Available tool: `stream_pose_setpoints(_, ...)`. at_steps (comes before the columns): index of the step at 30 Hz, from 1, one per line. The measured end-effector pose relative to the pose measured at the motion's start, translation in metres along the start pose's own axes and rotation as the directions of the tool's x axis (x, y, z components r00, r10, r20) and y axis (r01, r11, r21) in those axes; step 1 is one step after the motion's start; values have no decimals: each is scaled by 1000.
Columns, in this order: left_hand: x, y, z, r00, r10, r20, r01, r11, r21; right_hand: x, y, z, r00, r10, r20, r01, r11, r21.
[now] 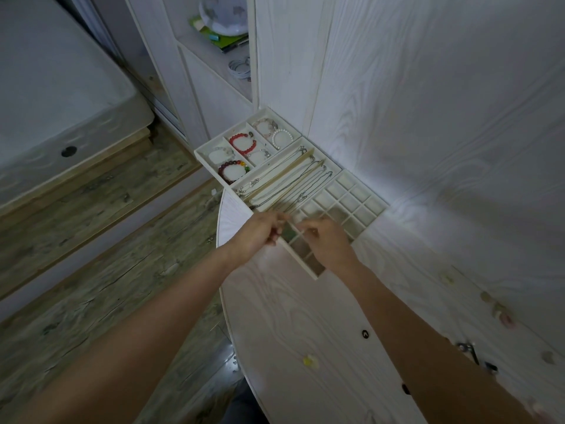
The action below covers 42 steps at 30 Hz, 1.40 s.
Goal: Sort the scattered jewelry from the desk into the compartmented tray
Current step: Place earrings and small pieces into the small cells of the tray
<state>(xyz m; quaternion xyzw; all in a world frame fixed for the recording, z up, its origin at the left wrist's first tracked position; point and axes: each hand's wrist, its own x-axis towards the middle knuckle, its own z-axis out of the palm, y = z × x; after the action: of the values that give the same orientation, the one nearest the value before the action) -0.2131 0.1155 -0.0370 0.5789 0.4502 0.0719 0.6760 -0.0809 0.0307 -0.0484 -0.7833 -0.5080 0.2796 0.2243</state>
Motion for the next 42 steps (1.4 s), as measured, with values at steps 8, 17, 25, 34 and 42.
stream_pose_setpoints(8, -31, 9, 21, 989, 101, 104, -78, 976, -205, -39, -2, -22, 997, 7, -82, 27, 913, 407)
stream_pose_setpoints(17, -55, 21, 46, 970, 190, 151, -204, 975, 86, -73, -7, -38, 998, 7, -55, 29, 784, 620)
stream_pose_setpoints(25, -68, 19, 46, 967, 184, 174, -209, 969, 135, -91, 8, -44, 987, 142, 70, -143, 616, 775)
stream_pose_setpoints(34, -68, 4, 46, 970, 184, 161, -186, 982, 2, -89, 15, -37, 960, 261, 103, -206, 409, 889)
stream_pose_setpoints(42, -50, -8, 42, 975, 222, -7, -221, 970, 106, -58, 26, -21, 944, 328, 44, -220, 523, 824)
